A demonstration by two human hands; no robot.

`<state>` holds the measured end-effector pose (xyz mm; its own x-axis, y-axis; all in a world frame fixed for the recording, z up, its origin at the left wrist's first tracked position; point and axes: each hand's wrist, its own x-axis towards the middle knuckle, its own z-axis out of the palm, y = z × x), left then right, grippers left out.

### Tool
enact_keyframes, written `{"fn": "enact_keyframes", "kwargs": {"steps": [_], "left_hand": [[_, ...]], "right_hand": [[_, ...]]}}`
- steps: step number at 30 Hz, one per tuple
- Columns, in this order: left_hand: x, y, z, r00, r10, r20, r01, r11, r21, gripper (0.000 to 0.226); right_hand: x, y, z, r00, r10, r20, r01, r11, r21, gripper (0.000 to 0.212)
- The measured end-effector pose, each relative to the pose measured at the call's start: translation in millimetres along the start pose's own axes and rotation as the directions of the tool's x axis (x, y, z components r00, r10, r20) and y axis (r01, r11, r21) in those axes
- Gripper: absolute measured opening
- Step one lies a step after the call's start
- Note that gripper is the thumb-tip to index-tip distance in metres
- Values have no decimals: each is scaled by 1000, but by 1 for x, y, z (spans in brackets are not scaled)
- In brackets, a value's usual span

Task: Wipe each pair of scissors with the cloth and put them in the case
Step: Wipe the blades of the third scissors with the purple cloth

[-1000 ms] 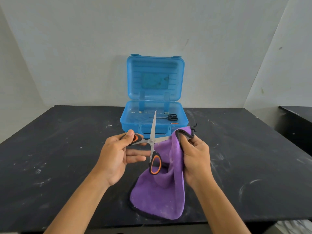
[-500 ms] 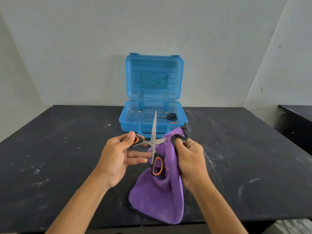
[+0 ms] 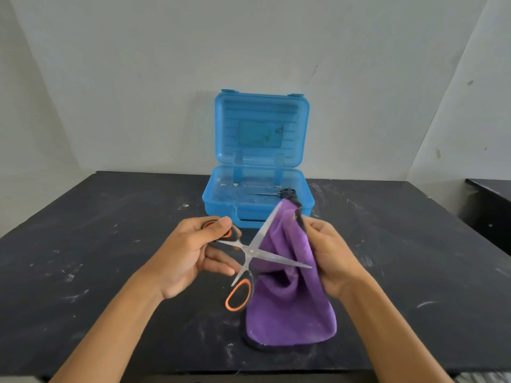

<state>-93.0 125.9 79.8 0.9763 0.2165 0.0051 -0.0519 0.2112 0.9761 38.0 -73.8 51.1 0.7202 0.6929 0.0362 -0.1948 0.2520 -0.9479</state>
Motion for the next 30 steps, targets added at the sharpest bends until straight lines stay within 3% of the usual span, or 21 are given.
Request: {"fn": "enact_keyframes", "kwargs": {"steps": [3,7,13,22,26,30], "left_hand": [[3,0,3,998,-11,67,6,997,81,34],[7,-2,6,994,-22,108,2,984,179,43],[10,-5,11,998,-23,63,11,983,183,44],[12,-1,15,994,-6,111,-20,971,240,35],[14,-2,16,993,-12,115,-20,963,267,39],[13,-1,18,991,-21,129,-22,948,318,30]], "right_hand": [[-3,6,6,990,18,138,-7,997,-79,32],[-8,5,15,979,0,203,50,969,-240,3],[-8,3,23,992,-111,53,123,914,-387,35],[-5,0,20,996,-63,66,81,943,-324,15],[0,0,19,989,-151,12,141,893,-428,41],[2,-4,14,992,-91,91,112,960,-256,20]]}}
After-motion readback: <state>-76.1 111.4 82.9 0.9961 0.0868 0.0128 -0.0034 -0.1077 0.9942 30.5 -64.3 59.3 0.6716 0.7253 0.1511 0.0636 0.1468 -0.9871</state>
